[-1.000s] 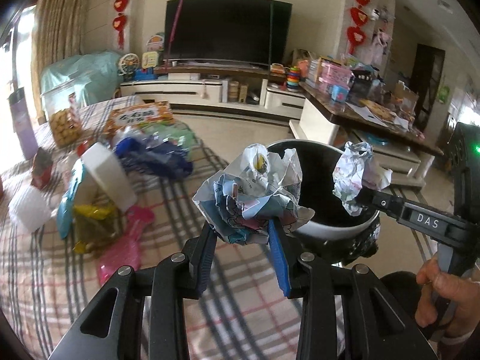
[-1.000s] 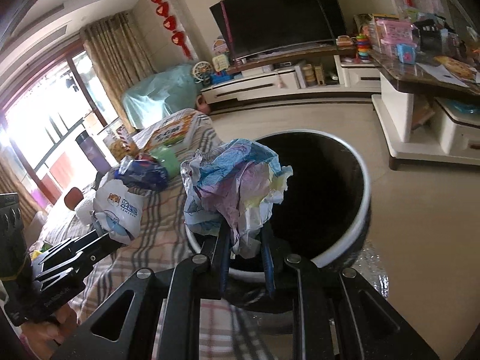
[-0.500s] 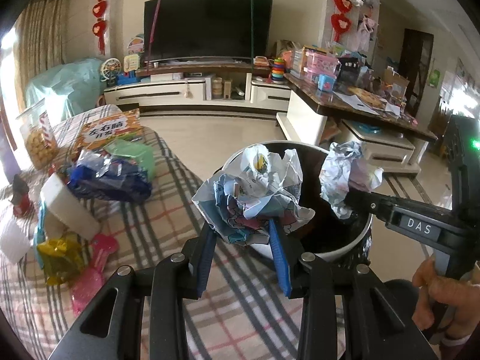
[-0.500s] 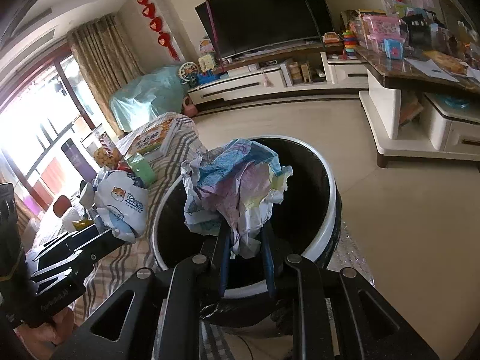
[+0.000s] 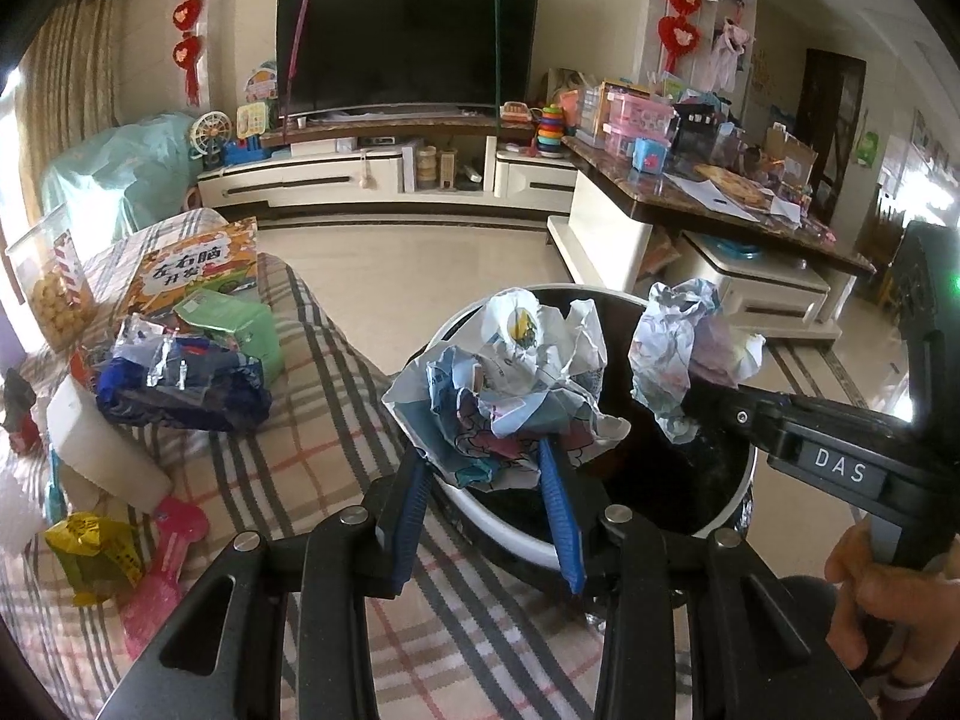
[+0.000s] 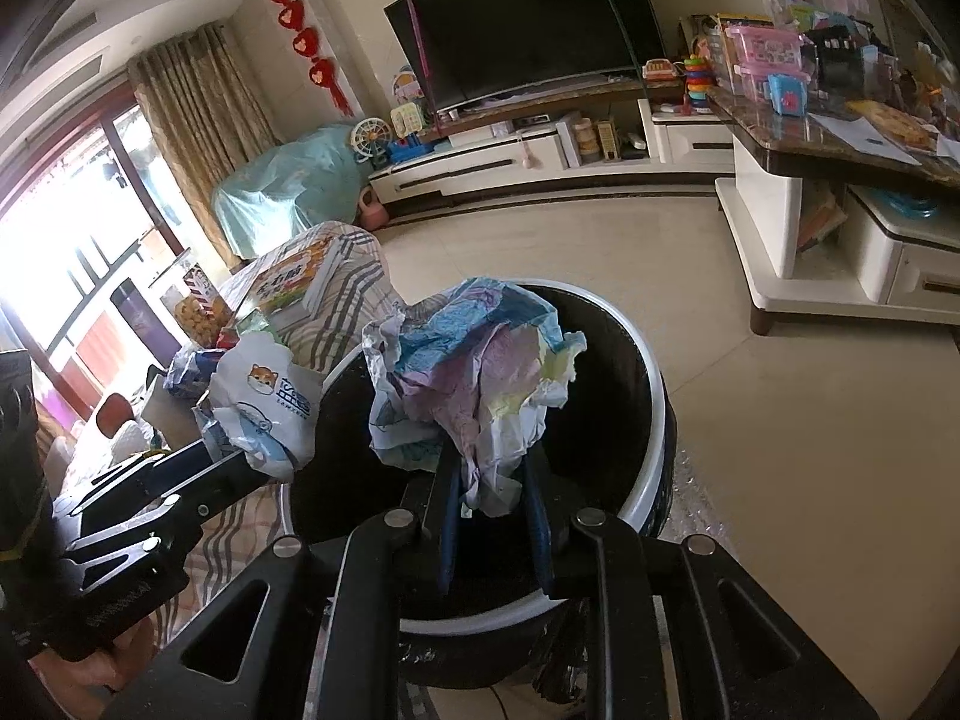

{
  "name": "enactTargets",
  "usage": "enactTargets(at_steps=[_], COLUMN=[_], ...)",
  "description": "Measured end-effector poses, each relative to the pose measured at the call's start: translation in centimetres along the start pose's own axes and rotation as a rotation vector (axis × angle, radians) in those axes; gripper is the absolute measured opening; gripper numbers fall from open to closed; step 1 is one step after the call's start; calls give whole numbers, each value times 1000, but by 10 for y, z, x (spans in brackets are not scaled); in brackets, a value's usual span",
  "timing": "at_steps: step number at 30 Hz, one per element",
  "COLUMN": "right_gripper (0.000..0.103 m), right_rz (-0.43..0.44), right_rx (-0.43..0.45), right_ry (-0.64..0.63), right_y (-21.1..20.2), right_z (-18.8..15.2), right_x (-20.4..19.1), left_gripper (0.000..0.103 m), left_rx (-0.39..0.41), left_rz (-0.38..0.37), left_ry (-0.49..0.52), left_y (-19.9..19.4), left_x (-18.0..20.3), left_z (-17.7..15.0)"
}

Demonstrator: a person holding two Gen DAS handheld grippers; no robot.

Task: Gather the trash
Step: 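Carry foil and bag over the bin and open both tools, then grasp white mesh ball with left tool while right tool grasps yellow bag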

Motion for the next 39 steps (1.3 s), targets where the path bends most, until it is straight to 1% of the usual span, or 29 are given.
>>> enactTargets(at_steps=[2, 4, 6, 7, 8, 10, 11, 12, 13, 14, 15, 17, 18, 28, 39], right_gripper=[23, 26, 36, 39, 45, 49, 54, 61, 66, 74, 80, 84, 86, 89, 89], right_rz=[1, -3, -10, -10, -9, -12, -13, -12, -12, -15, -16, -11, -8, 50, 128], right_rx=[-4, -10, -8, -4, 1, 13, 18, 23, 29, 34, 37, 40, 39, 17, -1], right_ry=[3, 6, 7, 10, 13, 17, 19, 20, 22, 24, 24, 25, 24, 1, -55], right_y=[1, 3, 2, 1, -1, -4, -6, -8, -10, -12, -13, -14, -14, -12, -6], right_z=[1, 3, 4, 5, 5, 6, 7, 7, 7, 7, 7, 5, 4, -14, -34], right_x=[1, 1, 2, 2, 2, 2, 2, 1, 0, -2, -2, -7, -9, -46, -103], left_gripper=[39, 40, 42, 46, 48, 49, 52, 54, 57, 59, 61, 65, 65, 66, 66], left_rx=[-12, -14, -13, -11, -8, -4, -3, -2, 1, 2, 3, 4, 4, 15, 23], left_rz=[-7, -12, -8, -4, -3, -2, -2, 0, 3, 4, 7, 15, 18, 61, 114], left_ry=[-2, -2, 2, 1, -2, -10, -13, -20, -30, -37, -45, -66, -75, -145, -245], left_y=[3, 4, 4, 4, 3, 0, 0, -2, -5, -8, -10, -16, -19, -57, -99], left_x=[1, 2, 3, 3, 2, 1, 0, -2, -4, -7, -9, -15, -18, -50, -94], left_z=[0, 0, 0, 0, 0, -2, -3, -5, -7, -10, -13, -19, -22, -55, -92])
Point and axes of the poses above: each gripper's, at about its wrist camera, not at the fingertips, and y roughly the way its jaws point, x to its right, z to its top, the point moved 6 cm from there along y, roughly the way its jaws point, and after that the axes turned 1 degree about -x, right-handed, at the moved point
